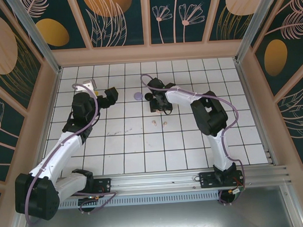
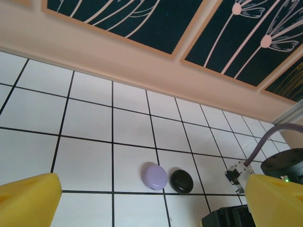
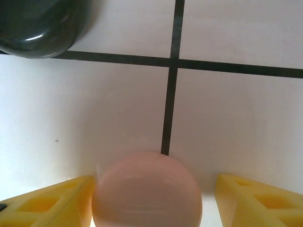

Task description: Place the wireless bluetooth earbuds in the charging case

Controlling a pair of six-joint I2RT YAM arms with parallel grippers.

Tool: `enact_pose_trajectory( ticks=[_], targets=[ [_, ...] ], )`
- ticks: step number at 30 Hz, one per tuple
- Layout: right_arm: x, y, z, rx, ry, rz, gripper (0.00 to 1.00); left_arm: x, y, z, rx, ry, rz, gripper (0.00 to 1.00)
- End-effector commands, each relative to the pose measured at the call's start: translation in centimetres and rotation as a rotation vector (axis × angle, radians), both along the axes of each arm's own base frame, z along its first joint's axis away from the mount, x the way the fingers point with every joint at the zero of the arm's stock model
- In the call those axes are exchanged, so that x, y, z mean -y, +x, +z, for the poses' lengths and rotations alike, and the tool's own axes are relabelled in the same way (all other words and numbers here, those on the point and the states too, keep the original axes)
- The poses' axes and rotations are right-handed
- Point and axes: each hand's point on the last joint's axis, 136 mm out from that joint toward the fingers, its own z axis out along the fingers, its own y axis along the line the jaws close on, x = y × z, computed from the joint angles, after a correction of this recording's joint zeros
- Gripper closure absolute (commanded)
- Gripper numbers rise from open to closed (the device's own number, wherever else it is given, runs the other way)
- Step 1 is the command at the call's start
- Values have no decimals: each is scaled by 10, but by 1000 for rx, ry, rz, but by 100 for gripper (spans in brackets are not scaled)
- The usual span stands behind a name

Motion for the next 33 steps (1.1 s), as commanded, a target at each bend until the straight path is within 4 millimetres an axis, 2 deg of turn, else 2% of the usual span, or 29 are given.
enact_pose_trajectory(
  ticks=[1, 5, 10, 13, 15, 21, 33],
  targets=[
    [-2, 2, -5, -2, -24, 6, 34, -7, 0, 12, 10, -34, 53, 1],
    [-6, 3, -4, -1, -13, 5, 38, -11, -2, 9, 8, -23, 70, 1],
    [-10, 3, -1, 2, 0, 8, 50, -11, -4, -1, -12, -18, 64, 1],
    [-11, 3, 6, 15, 13, 3, 59, -8, -4, -7, -23, -14, 49, 1],
    [-11, 2, 13, 27, 27, -3, 61, -3, -5, -12, -27, -16, 19, 1],
    [-10, 1, 42, 79, 87, -32, 63, 15, -9, -17, -17, -57, -84, 1],
    [-7, -9, 118, 206, 294, -137, 63, 53, -13, -25, -2, -161, -237, 1]
  ],
)
